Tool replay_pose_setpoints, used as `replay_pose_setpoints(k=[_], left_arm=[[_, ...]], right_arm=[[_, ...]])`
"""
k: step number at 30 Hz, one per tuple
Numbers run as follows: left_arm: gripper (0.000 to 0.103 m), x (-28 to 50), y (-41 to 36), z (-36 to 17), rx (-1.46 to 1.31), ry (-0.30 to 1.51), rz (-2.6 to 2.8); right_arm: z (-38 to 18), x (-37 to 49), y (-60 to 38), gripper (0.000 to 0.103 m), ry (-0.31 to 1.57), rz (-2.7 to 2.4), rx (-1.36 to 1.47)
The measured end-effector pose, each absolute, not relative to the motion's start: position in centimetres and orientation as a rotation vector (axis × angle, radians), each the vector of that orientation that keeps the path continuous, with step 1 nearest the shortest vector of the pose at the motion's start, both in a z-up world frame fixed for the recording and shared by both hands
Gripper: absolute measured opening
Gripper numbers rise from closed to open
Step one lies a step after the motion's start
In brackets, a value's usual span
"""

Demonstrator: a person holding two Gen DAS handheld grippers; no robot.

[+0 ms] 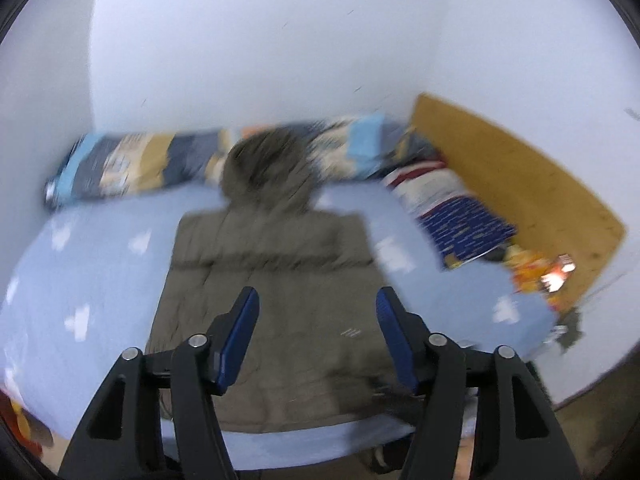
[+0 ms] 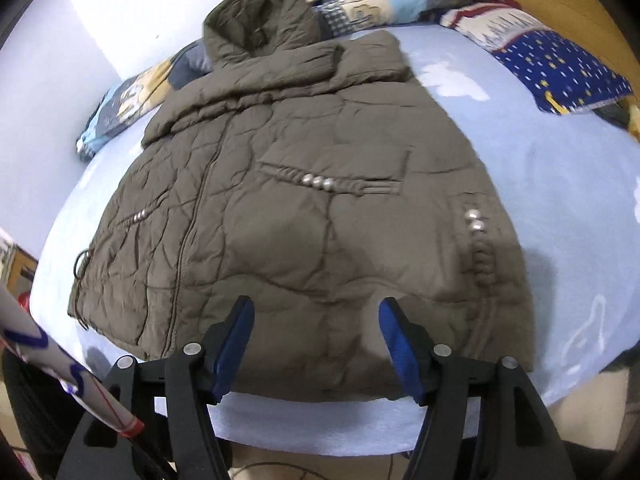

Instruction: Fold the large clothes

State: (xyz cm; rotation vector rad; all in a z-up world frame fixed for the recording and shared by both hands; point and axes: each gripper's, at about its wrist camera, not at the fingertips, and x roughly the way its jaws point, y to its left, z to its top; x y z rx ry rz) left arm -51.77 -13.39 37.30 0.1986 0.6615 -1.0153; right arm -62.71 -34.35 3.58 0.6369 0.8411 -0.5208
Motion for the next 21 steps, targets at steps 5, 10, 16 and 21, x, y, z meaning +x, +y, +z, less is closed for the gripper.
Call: replay_pose_setpoints(k=[5, 10, 16, 21], left_arm=[[0.08, -60.6, -12.4, 46.0, 0.257, 0.59, -1.194], [0.082, -67.2, -11.2, 47.8, 0.34, 0.545, -1.344], [0.083, -67.8, -10.9, 47.5, 0.382, 0.508, -1.31], [0.083, -64.8, -12.4, 46.3, 0.327, 0.641, -1.307]], right_arm=[[4.8, -64.3, -35.3, 0.069, 0.753, -0.547, 0.675], [5.2, -64.8, -36.0, 0.069, 0.715, -0.566, 0.683], [5.0, -64.7, -36.6, 0.069, 0.712, -0.565, 0.708], [4.9, -63.5, -36.7, 0.069, 0.718, -0.551, 0.713]])
